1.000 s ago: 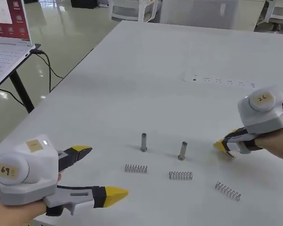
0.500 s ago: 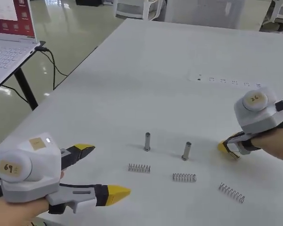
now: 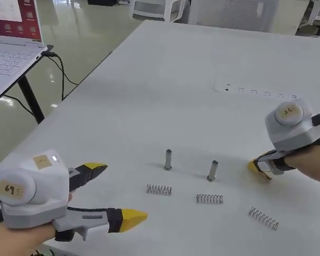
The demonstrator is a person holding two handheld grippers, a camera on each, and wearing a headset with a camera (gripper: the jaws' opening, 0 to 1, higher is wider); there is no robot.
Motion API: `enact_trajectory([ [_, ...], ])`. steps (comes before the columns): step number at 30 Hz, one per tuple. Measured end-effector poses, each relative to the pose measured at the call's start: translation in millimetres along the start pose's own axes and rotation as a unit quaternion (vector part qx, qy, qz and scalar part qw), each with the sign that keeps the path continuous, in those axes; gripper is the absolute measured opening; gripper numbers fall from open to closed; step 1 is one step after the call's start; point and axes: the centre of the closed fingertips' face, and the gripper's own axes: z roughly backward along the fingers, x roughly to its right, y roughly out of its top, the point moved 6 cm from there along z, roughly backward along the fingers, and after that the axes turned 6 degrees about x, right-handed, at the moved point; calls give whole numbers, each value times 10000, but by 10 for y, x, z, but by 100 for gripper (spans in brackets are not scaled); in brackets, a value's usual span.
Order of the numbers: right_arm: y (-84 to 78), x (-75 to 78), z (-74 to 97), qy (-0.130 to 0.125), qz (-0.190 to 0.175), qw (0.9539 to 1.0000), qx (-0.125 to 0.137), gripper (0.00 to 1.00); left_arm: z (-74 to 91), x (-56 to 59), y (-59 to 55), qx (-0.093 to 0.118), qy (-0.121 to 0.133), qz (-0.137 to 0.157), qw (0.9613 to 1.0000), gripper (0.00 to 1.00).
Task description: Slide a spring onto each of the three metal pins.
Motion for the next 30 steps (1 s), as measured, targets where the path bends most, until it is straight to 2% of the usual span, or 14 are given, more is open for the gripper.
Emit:
enact_trajectory([
  [7, 1, -11, 87, -37, -90, 9999, 82, 10, -19, 9, 10, 10, -37, -14, 10000, 83],
  [15, 0, -44, 271, -121, -108, 9995, 269, 10, -71, 46, 36, 12, -142, -75, 9999, 83],
  [30, -88, -134, 545, -281, -135, 9979, 568, 10, -135, 115, 99, 17, -358, -243, 9991, 83],
])
